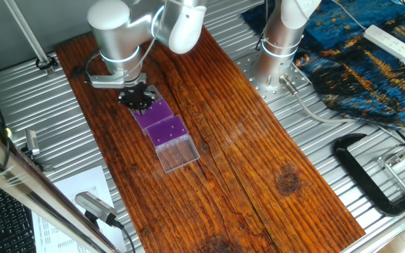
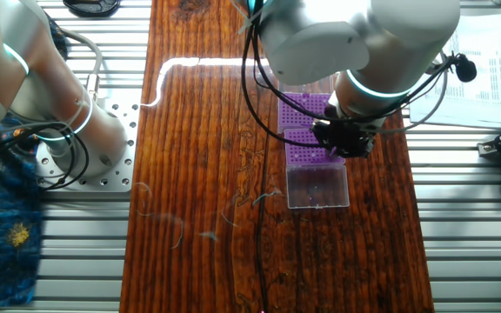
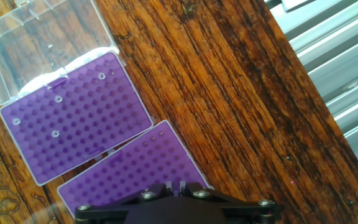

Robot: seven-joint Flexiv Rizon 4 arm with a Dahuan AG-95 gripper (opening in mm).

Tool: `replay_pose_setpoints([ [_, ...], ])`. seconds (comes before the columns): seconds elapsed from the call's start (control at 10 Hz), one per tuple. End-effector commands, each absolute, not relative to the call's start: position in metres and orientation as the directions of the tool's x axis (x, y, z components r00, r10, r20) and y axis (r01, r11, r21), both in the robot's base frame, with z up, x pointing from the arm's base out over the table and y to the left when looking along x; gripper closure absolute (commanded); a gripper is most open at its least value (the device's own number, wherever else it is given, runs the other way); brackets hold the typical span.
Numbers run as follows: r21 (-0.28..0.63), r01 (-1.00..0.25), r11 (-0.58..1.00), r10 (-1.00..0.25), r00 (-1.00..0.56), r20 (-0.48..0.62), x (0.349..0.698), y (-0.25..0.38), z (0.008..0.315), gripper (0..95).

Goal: Transfer all small pipette tips from one holder to another

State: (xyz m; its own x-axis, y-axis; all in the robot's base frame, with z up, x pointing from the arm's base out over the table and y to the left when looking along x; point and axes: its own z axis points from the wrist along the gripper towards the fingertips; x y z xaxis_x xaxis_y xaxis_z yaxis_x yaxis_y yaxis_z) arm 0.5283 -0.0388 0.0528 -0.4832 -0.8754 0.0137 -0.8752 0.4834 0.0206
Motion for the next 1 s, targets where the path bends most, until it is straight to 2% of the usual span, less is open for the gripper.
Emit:
replay_pose_setpoints([
  [0.1, 0.020, -0.875, 0.484, -0.875, -0.484, 0.014, 0.528, -0.039, 0.053, 95.0],
  [0.8, 0.023, -0.881, 0.473, -0.881, -0.473, 0.022, 0.529, -0.036, 0.084, 95.0],
  [1.0, 0.028, -0.881, 0.472, -0.881, -0.472, 0.021, 0.527, -0.029, 0.105, 95.0],
])
